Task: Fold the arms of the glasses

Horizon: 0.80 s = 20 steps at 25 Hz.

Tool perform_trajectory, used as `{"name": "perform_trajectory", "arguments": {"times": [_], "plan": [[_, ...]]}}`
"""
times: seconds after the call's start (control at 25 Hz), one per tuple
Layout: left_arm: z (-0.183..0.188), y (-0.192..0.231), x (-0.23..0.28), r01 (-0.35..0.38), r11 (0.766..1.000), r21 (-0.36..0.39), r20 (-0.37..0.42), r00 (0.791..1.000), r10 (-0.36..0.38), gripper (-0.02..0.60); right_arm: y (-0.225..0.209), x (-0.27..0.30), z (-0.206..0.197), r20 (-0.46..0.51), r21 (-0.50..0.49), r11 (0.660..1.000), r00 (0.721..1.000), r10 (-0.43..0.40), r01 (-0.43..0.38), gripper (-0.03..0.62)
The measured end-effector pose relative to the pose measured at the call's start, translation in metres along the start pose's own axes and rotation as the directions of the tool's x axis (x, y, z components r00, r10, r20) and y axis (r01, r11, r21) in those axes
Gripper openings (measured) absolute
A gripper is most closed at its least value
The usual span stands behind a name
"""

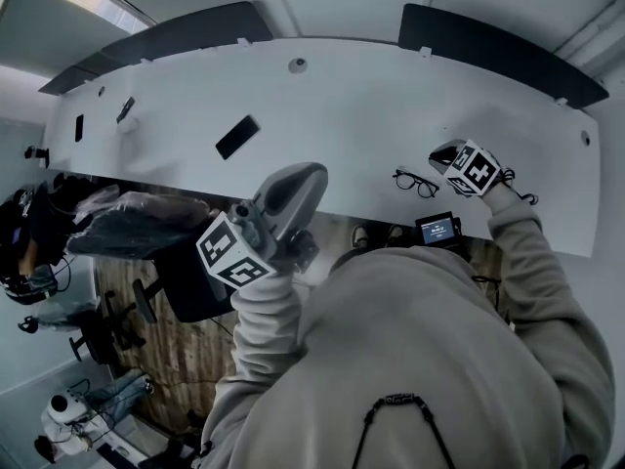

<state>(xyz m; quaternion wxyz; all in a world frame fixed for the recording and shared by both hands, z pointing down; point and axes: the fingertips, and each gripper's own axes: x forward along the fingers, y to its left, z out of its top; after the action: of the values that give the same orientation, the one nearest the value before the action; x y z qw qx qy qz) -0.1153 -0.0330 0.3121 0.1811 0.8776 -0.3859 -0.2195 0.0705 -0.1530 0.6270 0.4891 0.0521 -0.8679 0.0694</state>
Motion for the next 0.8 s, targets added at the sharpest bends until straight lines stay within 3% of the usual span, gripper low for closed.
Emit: {"name": "perform_trajectory", "arguments": {"times": [0.16,0.24,0.36,0.52,0.8], "plan": [[-0.005,0.001,0.017,0.048,0.999,0.008,-0.036,0.998,-0.048,0.005,0.005,-0.052,0.041,0.172,0.055,0.998,0.985,-0.021,0.012,0.023],[-0.016,0.003,0.021,0.051,0.997,0.059,-0.125,0.991,-0.043,0.005,0.012,-0.076,0.060,0.254,0.086,0.996,0.967,-0.034,0.012,0.023],[-0.033,0.011,0.027,0.044,0.990,0.133,-0.246,0.969,-0.010,0.005,0.026,-0.112,0.090,0.386,0.144,0.990,0.921,-0.047,-0.010,0.022],[-0.032,0.016,0.036,0.075,0.985,0.153,-0.260,0.965,-0.033,0.005,0.046,-0.153,0.127,0.520,0.153,0.988,0.852,-0.056,-0.029,0.021],[-0.036,0.015,0.070,0.153,0.959,0.238,-0.319,0.945,-0.071,0.005,0.057,-0.198,0.154,0.639,0.178,0.984,0.762,-0.102,-0.017,0.021]]}}
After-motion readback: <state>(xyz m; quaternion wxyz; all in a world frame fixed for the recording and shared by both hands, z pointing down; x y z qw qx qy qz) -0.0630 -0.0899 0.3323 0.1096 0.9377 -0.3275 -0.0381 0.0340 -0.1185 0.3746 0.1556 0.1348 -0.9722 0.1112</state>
